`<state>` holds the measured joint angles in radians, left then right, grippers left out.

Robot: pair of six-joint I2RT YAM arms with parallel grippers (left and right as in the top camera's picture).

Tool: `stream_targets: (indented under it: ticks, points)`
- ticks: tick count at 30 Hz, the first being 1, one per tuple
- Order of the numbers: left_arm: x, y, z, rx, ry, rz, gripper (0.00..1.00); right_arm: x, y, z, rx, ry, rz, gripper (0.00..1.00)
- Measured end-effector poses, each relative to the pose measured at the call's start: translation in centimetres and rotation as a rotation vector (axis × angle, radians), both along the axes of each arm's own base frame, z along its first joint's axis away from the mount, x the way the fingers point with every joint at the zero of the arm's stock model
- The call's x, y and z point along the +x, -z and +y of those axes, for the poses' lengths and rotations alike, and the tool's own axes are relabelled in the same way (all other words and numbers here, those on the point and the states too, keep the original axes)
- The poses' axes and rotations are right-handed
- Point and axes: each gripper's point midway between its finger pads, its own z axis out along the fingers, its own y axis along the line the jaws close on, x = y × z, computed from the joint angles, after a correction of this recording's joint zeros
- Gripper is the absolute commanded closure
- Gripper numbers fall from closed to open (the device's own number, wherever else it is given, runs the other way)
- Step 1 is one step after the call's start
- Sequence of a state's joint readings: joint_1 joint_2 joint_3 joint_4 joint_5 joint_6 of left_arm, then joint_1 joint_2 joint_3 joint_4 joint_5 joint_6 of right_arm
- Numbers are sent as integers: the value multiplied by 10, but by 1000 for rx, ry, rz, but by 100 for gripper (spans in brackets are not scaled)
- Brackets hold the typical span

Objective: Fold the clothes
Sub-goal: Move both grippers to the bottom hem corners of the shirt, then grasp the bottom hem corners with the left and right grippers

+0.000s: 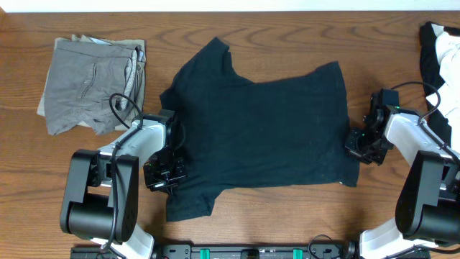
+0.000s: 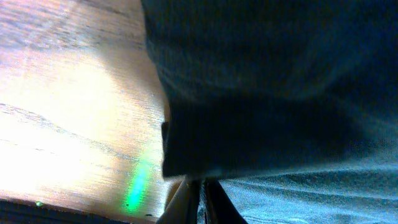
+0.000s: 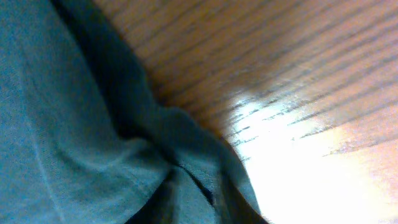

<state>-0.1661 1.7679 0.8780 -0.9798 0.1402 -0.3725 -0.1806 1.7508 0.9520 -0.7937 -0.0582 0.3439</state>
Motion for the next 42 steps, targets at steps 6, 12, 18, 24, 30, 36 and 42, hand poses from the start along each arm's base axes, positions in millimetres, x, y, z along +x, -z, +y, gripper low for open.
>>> stream_targets:
  ticks: [6, 12, 18, 24, 30, 36, 42]
  points:
    - [1, 1, 0, -2, 2, -5, 94, 2, -2, 7, 45, -49, -17, 54]
    - [1, 1, 0, -3, 8, -5, 87, -5, -3, 11, 71, -64, 10, 50]
    - [0, 0, 4, 11, 11, 0, 74, -2, -11, 10, 76, -62, -23, 41]
    - [4, -1, 3, 7, 10, -12, 70, 6, -37, -6, 52, -15, -125, 40]
    - [12, -1, 1, 2, 9, -38, 63, -7, -47, -19, 49, 41, -112, 40]
    - [13, -2, 1, 0, 8, -40, 61, -35, -44, -7, 83, 23, -1, 36]
    - [13, -2, 0, -3, 7, -38, 61, -72, -16, 10, 114, -3, 97, 36]
